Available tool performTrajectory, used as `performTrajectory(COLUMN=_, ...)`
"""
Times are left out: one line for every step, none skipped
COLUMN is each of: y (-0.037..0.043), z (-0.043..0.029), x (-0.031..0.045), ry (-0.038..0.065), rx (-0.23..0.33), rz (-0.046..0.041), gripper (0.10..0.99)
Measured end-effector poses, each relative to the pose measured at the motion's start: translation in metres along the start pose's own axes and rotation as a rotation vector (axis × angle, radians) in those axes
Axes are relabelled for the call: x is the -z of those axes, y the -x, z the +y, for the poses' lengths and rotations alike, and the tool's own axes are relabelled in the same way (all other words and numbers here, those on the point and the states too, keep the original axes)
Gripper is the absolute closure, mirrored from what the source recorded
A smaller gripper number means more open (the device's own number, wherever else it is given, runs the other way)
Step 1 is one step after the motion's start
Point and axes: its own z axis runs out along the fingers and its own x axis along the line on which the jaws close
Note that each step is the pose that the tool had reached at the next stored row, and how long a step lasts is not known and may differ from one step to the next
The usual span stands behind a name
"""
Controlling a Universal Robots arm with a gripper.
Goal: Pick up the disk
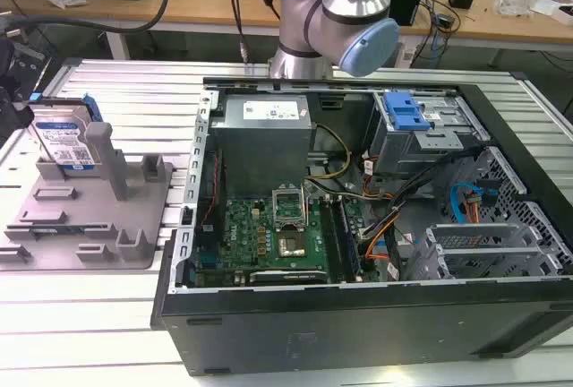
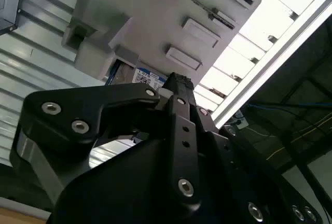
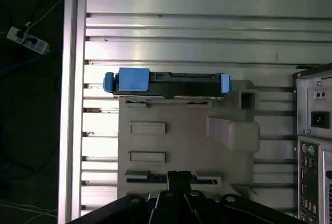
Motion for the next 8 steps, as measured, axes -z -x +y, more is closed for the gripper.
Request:
performTrajectory(y=0.0, z=0.0, x=0.0, ry=0.0, rx=0.0, rz=0.0, gripper=0.98)
performTrajectory(y=0.0, z=0.0, x=0.0, ry=0.0, rx=0.0, rz=0.0, gripper=0.98)
performTrajectory(y=0.0, z=0.0, x=0.0, ry=0.0, rx=0.0, rz=0.0, gripper=0.98)
performTrajectory(y=0.0, z=0.0, x=0.0, ry=0.0, rx=0.0, rz=0.0, gripper=0.98)
performTrajectory(y=0.0, z=0.0, x=0.0, ry=0.0, rx=0.0, rz=0.0, gripper=0.98)
performTrajectory(y=0.0, z=0.0, x=0.0, ry=0.0, rx=0.0, rz=0.0, gripper=0.98)
performTrajectory(y=0.0, z=0.0, x=0.0, ry=0.0, rx=0.0, rz=0.0, gripper=0.98)
performTrajectory(y=0.0, z=0.0, x=0.0, ry=0.0, rx=0.0, rz=0.0, gripper=0.98)
